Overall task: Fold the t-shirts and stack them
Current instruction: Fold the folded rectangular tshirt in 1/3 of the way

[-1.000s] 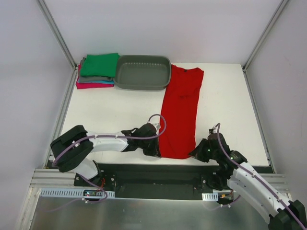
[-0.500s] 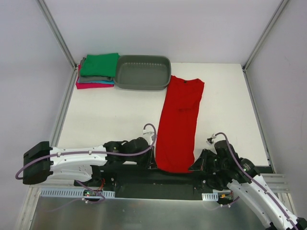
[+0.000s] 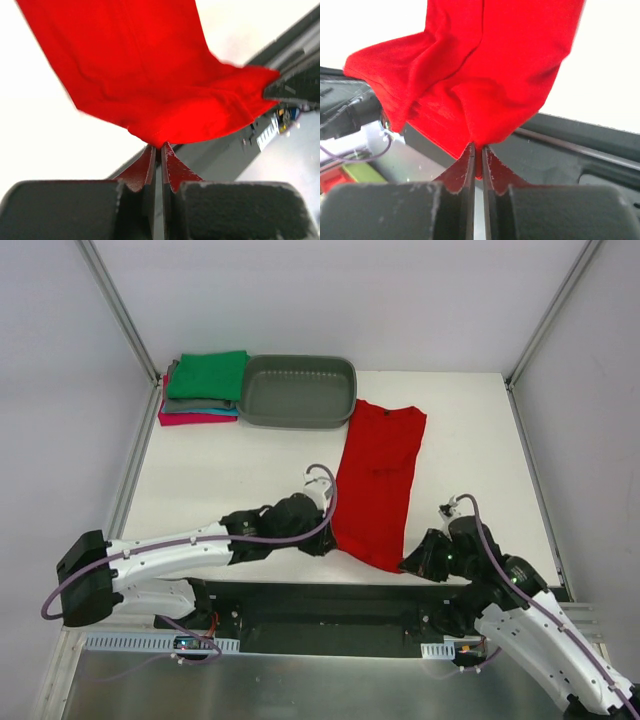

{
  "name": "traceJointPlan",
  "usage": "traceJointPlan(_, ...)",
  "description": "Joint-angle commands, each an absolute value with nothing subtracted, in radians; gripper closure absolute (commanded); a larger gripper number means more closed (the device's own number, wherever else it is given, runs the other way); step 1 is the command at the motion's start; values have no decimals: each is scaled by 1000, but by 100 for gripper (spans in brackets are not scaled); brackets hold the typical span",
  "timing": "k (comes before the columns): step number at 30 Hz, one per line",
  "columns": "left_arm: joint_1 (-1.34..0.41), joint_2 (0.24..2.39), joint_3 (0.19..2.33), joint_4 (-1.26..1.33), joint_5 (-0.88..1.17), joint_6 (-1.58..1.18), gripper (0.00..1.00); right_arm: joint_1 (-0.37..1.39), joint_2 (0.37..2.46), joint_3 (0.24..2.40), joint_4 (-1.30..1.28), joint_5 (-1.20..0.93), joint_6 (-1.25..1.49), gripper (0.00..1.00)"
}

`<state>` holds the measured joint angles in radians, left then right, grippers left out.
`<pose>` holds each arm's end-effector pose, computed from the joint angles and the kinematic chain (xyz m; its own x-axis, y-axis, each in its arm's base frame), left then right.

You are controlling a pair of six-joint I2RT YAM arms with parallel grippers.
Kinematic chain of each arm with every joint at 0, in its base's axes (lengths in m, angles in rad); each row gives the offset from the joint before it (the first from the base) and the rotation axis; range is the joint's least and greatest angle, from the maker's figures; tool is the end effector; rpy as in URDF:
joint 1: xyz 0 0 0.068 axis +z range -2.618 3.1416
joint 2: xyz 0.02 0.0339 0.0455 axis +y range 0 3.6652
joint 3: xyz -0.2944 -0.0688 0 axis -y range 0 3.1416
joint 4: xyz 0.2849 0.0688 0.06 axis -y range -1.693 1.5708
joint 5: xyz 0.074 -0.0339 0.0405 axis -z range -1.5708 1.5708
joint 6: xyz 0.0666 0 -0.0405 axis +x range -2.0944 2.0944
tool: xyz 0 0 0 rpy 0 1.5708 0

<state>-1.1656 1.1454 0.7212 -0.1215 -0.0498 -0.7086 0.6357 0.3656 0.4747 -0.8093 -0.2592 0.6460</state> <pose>0.1225 -0.2771 0.2462 -0.7418 0.0805 -0.6658 0.5510 0.6390 -0.5366 0.0925 0.0895 0.2203 -0.8545 0.0927 -0.5112 -0.2721 0.7584 0.5922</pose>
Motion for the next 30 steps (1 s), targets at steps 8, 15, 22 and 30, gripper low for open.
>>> traceJointPlan(8,-948,1416,1006,-144,27,-425,100,638,552,584,-549,198,493,97)
traceJointPlan(15,-850,1575,1156,-141,6,-394,100,575,757,643,-384,301,373,99)
traceJointPlan(22,-785,1719,1262,-138,-2,-391,100,410,963,683,-232,126,327,99)
traceJointPlan(30,-738,1821,1334,-138,6,-373,100,335,1147,738,-144,98,299,99)
